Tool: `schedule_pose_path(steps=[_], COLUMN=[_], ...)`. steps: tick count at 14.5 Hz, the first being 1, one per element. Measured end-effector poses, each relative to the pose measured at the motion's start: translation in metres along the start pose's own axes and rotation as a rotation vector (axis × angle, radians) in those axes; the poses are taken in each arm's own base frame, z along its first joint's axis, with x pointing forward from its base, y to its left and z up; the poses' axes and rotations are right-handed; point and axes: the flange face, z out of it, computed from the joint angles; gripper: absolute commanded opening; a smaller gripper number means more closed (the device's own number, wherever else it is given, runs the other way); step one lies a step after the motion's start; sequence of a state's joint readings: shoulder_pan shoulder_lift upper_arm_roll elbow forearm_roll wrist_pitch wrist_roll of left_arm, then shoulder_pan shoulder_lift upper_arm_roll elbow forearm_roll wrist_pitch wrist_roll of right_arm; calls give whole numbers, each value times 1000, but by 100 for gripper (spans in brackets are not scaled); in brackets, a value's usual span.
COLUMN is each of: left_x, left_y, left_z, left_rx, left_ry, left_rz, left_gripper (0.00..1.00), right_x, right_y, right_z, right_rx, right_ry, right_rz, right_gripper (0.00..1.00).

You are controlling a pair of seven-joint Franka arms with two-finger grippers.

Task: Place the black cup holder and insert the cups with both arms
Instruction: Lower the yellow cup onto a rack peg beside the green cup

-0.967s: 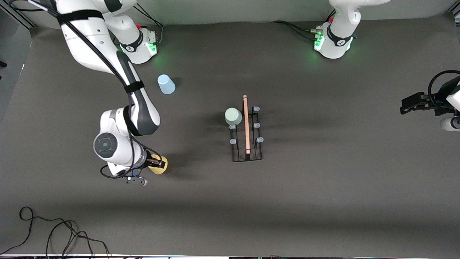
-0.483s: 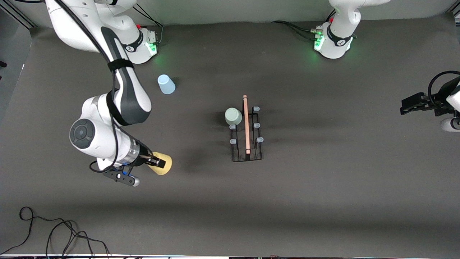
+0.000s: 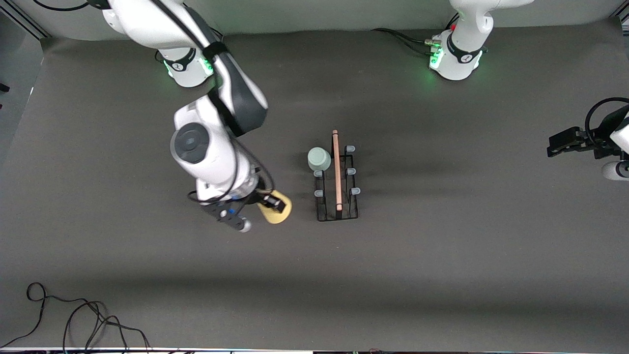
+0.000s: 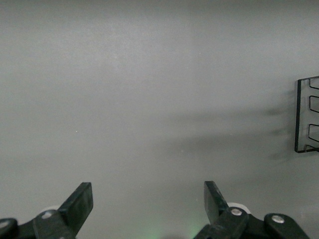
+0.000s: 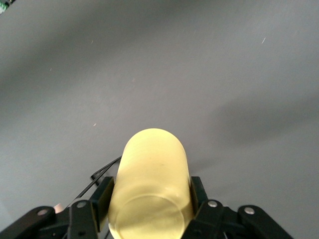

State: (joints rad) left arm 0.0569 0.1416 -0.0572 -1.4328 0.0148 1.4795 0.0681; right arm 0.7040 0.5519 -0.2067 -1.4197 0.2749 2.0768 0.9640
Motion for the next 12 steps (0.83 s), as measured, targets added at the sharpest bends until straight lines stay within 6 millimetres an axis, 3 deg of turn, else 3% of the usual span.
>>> schedule_pose_path(steps=[6,12], left_x=[0,0], left_y=[-1,-1], left_z=[0,0], left_rx=[0,0], left_ry=[-1,-1], left_rz=[-1,-1], left_gripper=[99,99], right_x=[-52,-70], right_y=[-39,-56], right_z=[43,54], right_rx=[-40,-11], right_ry=[29,55], right_rz=[72,89], right_gripper=[14,14])
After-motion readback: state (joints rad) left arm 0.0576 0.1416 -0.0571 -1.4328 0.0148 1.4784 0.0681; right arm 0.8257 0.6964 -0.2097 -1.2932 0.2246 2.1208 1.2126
